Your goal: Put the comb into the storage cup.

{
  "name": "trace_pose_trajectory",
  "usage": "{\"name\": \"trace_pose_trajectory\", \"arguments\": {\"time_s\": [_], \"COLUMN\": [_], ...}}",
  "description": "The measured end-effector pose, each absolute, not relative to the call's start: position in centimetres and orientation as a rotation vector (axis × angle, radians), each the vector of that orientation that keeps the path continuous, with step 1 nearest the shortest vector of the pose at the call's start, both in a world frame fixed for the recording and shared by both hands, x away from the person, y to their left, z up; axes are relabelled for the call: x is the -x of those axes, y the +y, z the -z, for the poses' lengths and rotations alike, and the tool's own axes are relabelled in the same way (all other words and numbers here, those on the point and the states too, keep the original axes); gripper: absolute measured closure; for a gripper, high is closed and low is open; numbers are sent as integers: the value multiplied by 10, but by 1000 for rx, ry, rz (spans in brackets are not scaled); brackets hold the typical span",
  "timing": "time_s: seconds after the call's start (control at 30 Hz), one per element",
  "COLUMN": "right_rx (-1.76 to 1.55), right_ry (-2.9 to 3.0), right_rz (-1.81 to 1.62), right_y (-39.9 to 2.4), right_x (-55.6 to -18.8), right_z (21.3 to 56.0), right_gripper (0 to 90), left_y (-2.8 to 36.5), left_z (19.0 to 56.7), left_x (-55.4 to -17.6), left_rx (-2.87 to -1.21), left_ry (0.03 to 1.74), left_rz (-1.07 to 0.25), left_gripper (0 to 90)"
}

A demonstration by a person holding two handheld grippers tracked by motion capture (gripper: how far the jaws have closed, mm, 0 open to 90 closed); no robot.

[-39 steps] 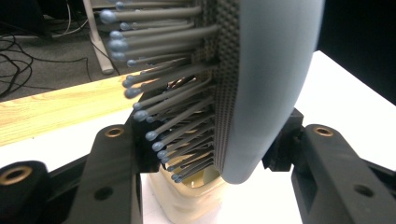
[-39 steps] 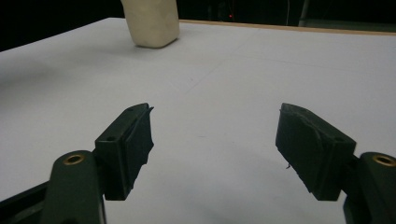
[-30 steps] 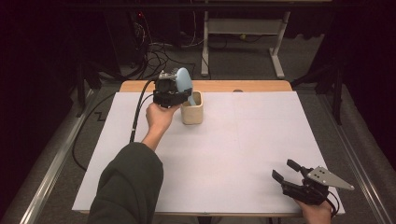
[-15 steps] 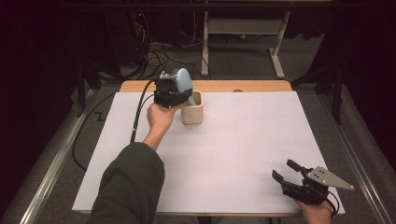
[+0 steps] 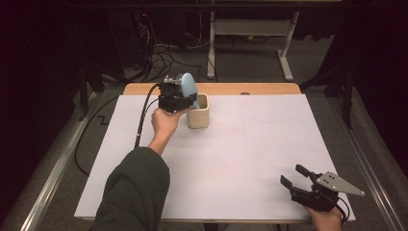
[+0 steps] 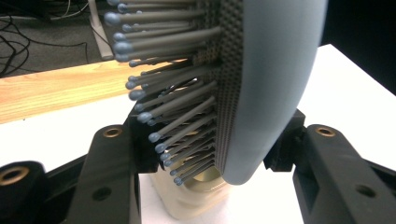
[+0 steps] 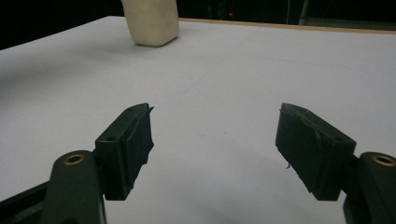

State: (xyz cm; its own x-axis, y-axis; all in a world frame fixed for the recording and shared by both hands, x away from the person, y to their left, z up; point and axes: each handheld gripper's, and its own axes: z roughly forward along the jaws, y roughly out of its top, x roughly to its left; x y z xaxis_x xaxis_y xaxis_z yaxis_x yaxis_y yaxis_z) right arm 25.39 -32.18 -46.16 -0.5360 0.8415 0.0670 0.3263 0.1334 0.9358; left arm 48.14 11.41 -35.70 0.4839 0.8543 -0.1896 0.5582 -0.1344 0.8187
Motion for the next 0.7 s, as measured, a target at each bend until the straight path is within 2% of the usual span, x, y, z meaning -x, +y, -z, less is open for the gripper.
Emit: {"name": "trace_pose_trajectory", "arguments": {"time_s": [0.5,0.7], "right_rx": [-1119,-1119], "right_ry": [1933,1934], "right_rz": [-1400,-1399], "right_y": [-322,-321], "right_x": [-254,-254], "right_z": [462,462], "right_gripper": [276,276], "left_y": [113,114], "left_z": [361,361], "left_x": [-482,-482], "left_rx": [-1835,-1842], "left_ry": [1194,1191], "left_rz": [-421,-435], "left_gripper": [491,459]}}
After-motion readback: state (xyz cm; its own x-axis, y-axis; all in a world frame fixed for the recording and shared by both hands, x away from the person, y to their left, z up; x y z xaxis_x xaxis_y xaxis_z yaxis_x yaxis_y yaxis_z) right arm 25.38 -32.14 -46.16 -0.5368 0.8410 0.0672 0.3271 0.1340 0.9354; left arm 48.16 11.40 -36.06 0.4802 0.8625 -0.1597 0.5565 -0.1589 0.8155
